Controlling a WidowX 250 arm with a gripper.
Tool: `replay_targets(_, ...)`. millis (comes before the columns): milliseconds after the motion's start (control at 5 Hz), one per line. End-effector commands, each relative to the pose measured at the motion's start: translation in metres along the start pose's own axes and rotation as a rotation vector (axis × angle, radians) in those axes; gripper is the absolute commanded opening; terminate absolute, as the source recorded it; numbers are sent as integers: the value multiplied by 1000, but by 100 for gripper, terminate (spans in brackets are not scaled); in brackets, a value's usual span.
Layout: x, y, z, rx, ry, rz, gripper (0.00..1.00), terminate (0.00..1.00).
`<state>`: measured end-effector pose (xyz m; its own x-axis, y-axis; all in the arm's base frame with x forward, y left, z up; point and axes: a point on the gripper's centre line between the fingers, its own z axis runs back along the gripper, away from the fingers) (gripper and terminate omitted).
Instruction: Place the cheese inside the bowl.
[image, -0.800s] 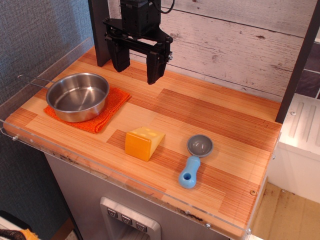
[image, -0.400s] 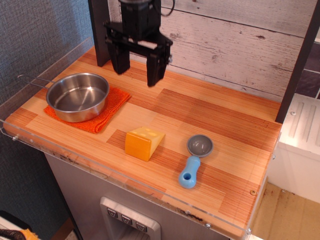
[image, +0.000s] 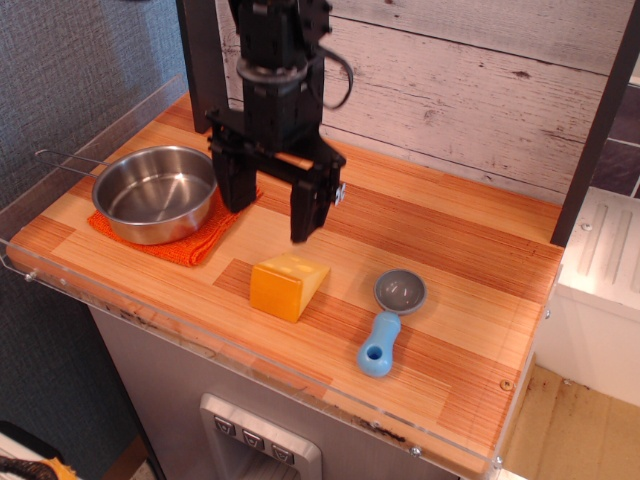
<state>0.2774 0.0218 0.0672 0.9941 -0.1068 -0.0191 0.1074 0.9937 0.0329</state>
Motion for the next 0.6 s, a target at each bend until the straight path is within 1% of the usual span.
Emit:
replay_targets(0, -9, -5, -8, 20, -54, 0, 100, 0)
replay_targets(200, -3, -8, -24, 18, -58, 18, 100, 0)
replay_targets(400, 1, -14, -35, -3, -64, 30, 100, 0)
